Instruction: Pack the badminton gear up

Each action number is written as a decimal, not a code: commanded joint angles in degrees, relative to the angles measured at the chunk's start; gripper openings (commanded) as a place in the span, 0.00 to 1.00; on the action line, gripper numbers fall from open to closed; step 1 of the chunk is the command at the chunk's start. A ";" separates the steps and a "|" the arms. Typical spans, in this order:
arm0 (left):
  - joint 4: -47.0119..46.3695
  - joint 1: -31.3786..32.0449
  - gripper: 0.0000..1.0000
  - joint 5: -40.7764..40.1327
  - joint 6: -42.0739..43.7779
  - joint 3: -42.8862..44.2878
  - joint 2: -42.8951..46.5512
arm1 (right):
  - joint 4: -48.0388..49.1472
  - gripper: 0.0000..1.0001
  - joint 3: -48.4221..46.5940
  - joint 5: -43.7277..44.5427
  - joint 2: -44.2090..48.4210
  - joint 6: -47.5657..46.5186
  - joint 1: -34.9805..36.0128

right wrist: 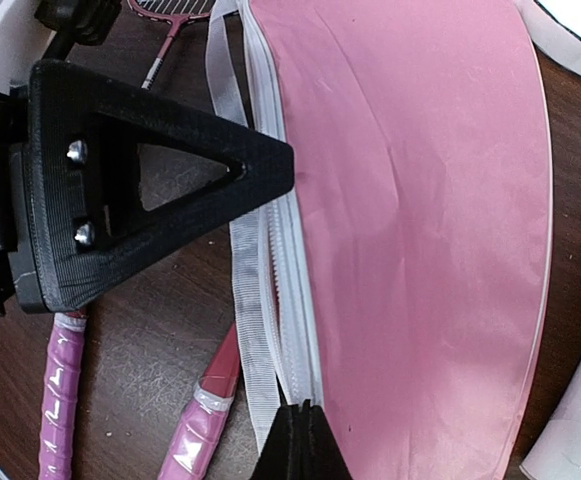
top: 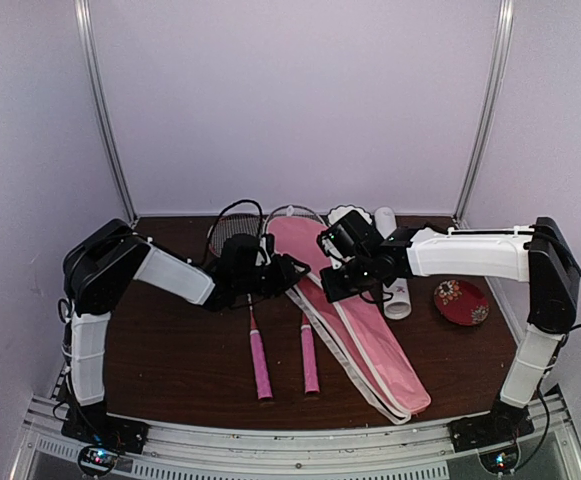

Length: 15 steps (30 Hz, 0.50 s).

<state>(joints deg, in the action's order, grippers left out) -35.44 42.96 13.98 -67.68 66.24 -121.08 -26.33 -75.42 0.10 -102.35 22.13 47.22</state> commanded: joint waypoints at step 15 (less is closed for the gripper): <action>-3.14 -0.07 0.00 1.89 0.80 4.43 1.14 | 3.56 0.37 3.09 1.04 -0.06 -3.39 0.27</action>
<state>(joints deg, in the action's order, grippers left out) -35.92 42.96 15.44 -67.64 69.45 -121.10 -24.14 -72.86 -0.08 -102.35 19.16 47.24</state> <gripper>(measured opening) 0.010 0.291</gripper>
